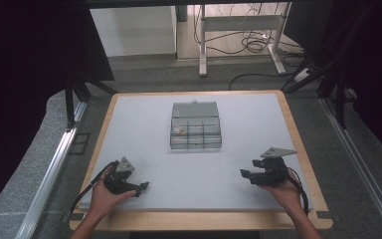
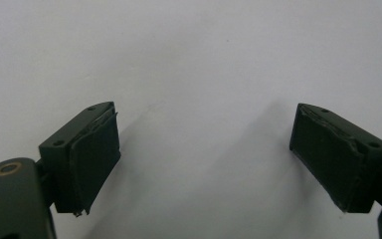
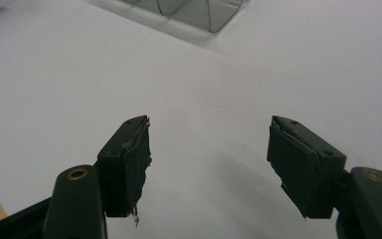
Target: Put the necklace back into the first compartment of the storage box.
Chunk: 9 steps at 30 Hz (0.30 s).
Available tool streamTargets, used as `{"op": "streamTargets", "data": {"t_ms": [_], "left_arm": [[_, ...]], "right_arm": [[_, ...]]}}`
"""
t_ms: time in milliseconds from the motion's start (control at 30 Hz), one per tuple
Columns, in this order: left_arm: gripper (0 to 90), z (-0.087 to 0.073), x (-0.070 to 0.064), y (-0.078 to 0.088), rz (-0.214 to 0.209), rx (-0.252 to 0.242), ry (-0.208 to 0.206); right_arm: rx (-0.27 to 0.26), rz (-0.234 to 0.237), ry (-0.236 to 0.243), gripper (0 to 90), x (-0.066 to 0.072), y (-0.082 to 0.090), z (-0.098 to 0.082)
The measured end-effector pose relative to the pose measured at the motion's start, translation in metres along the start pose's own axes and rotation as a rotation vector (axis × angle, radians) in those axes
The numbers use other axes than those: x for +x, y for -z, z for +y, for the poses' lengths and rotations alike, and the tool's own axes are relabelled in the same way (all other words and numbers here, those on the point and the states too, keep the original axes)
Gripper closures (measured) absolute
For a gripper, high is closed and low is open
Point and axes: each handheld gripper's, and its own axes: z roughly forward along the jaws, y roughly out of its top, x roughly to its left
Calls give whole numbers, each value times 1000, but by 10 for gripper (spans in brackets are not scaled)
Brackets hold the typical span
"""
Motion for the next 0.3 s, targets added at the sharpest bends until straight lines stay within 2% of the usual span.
{"op": "streamTargets", "data": {"t_ms": [300], "left_arm": [[126, 0, 0, 1, -10, -12, 1]], "right_arm": [[-2, -12, 5, 324, 1, -4, -1]]}}
